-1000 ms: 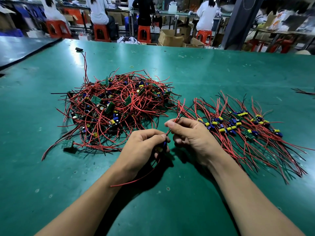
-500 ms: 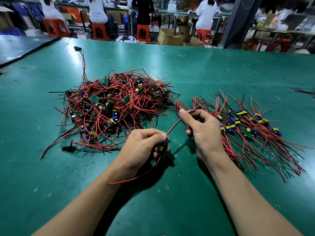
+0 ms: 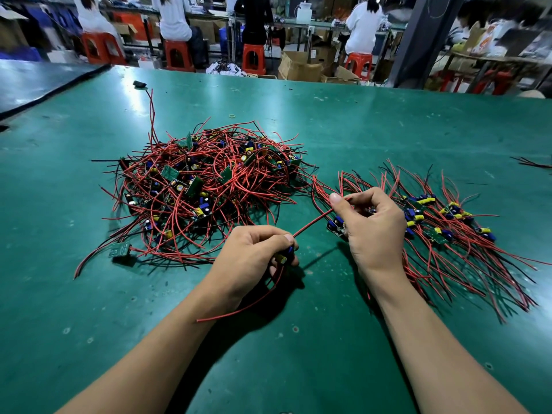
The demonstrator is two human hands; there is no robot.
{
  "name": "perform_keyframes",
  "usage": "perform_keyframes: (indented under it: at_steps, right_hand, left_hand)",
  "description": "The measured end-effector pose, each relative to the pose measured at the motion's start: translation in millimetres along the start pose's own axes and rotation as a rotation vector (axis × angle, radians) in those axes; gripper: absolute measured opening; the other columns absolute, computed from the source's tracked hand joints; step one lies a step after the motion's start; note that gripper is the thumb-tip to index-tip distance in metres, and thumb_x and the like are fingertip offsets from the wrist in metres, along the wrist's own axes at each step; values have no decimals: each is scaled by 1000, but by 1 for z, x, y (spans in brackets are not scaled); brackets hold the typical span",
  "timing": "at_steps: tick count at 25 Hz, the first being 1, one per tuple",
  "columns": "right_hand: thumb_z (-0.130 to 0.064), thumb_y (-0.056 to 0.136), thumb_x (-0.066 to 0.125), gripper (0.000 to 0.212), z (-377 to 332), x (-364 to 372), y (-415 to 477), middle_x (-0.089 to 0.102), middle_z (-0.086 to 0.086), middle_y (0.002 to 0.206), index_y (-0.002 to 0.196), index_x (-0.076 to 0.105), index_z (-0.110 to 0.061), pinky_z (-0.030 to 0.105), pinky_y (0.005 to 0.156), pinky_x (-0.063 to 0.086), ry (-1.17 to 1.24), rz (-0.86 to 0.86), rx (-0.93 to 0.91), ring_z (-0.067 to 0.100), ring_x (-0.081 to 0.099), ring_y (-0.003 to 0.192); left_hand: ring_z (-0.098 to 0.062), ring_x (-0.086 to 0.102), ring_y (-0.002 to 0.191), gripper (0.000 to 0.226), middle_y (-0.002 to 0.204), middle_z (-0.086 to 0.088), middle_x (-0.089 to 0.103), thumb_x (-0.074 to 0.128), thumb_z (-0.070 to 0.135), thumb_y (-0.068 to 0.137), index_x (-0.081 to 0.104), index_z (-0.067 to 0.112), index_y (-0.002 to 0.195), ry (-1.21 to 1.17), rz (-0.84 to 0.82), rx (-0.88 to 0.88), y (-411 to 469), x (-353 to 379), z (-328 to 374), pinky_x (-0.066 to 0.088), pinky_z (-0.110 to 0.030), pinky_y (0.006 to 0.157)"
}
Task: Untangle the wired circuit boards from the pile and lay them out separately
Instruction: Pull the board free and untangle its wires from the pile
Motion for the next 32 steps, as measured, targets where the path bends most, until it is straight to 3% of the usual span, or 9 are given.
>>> perform_keyframes:
  at_steps: [5,13,16,18,20,22,25,28,32]
  right_hand:
    - [-37,84,80,29,8,4,-1,59,-7,55,68,62,-21,33,55,44,-6,-74,58,14,52,49]
    - [-36,86,78,25,12,-2,3,53,-9,53,74,62,-21,28,51,41,81,-51,126,12,48,44]
    - [-28,83,82,20,13,6,0,56,-7,61,84,65,-18,22,45,41,320,-86,233,10,47,45]
    - [-29,76,83,25,14,20,-5,57,-8,64,89,65,-17,20,44,42,492,-155,341,8,47,45]
    - [-36,66,86,32,16,38,-16,60,-10,65,87,69,-19,18,44,43,509,-303,461,6,48,45]
    - [-42,59,90,36,17,59,-35,66,-8,72,85,77,-20,17,48,46,419,-557,543,6,52,50]
    - [-43,69,87,38,9,82,-65,74,1,93,101,79,-22,19,60,50,340,-888,543,9,59,67]
    - [-34,75,82,36,2,85,-70,75,4,102,107,78,-18,19,62,51,430,-936,546,9,61,71]
    - [-27,71,82,23,-10,85,-69,73,0,89,93,80,-20,19,58,49,511,-913,517,9,59,67]
  left_hand:
    - [-13,58,45,22,64,-11,70,58,5,94,72,3,78,-27,43,23,3,-8,-1,47,-18,46]
    - [-16,60,48,16,86,-18,75,67,18,89,69,5,99,-157,19,30,7,-11,0,45,-17,44]
    - [-15,64,52,18,89,-18,75,66,10,89,68,5,105,-210,6,-1,6,-11,0,47,-15,47]
    - [-14,63,52,19,90,-18,75,65,10,90,69,4,107,-214,5,-1,5,-9,2,46,-15,49]
    - [-13,64,52,16,89,-16,75,65,12,90,70,6,104,-223,4,6,4,-7,4,46,-16,49]
    - [-13,64,52,14,87,-14,76,64,12,91,71,8,102,-219,-1,23,2,-5,8,47,-16,50]
    - [-13,64,52,16,79,-8,74,65,15,88,70,8,102,-212,-19,30,1,-4,12,51,-19,52]
    - [-16,61,46,24,67,-4,68,69,20,82,55,7,97,-298,-30,-18,1,-4,12,50,-22,45]
    - [-19,63,49,35,71,-7,68,66,35,79,54,9,97,-357,-109,-106,1,3,10,51,-23,45]
Point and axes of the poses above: each hand's wrist, its own y-axis towards the middle knuckle, its own x-axis out of the palm, z = x × y, the point moved 10 cm from there along y, towards the middle knuckle
